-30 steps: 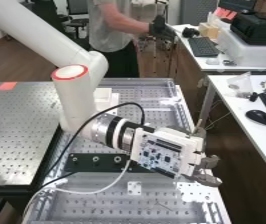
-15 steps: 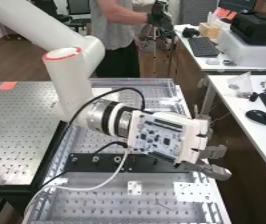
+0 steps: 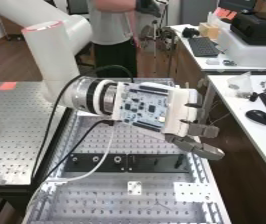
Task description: Grab the chopstick and place it in the clear container
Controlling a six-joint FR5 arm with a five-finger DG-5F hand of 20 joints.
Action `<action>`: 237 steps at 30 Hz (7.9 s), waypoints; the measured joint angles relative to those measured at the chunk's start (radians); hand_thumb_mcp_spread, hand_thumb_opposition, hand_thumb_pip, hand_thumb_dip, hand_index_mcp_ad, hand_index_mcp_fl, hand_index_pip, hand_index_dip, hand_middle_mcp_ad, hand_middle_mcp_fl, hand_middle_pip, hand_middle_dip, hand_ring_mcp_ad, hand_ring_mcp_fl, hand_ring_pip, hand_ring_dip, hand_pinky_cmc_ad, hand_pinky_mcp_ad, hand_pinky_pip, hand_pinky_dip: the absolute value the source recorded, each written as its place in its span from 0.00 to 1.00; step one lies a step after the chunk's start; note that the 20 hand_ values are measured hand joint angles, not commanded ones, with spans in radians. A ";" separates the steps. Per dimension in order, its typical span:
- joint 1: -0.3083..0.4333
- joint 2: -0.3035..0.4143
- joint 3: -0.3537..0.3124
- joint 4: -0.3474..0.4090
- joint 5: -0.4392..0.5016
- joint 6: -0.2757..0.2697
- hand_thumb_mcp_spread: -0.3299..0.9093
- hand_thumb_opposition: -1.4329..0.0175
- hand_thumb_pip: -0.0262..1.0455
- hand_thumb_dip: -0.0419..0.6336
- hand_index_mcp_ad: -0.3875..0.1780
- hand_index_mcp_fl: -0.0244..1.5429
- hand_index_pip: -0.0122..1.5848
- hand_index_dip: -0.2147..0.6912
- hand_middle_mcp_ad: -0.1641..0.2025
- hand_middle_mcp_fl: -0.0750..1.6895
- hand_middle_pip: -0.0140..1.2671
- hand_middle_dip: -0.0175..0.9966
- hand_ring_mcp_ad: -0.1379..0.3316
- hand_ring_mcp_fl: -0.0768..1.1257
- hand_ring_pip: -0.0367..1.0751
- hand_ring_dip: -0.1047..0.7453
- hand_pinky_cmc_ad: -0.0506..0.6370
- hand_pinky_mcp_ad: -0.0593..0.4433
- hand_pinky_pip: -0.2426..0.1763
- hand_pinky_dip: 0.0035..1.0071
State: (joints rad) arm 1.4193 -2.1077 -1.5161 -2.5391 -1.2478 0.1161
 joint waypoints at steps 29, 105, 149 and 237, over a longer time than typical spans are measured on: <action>0.207 0.138 -0.110 -0.162 0.271 -0.034 0.96 0.20 0.44 0.55 0.50 0.96 0.12 0.71 0.48 0.82 0.16 0.69 0.44 0.79 0.13 0.62 0.79 0.71 0.87 0.15; 0.631 -0.125 0.407 -0.914 0.531 -0.068 0.96 0.20 0.44 0.54 0.52 0.98 0.10 0.76 0.48 0.81 0.16 0.69 0.37 0.86 0.12 0.62 0.79 0.70 0.89 0.15; 0.570 -0.299 0.659 -1.242 0.452 -0.054 0.96 0.20 0.45 0.53 0.55 0.97 0.09 0.80 0.50 0.81 0.16 0.69 0.36 0.87 0.11 0.62 0.79 0.71 0.89 0.15; 0.540 -0.392 0.824 -1.329 0.313 -0.150 0.60 0.43 0.52 0.53 0.48 0.56 0.04 0.68 0.52 0.55 0.12 0.69 0.41 0.46 0.09 0.63 0.65 0.73 0.75 0.32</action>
State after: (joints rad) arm 1.9594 -2.4994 -0.6916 -3.8680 -0.9349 -0.0335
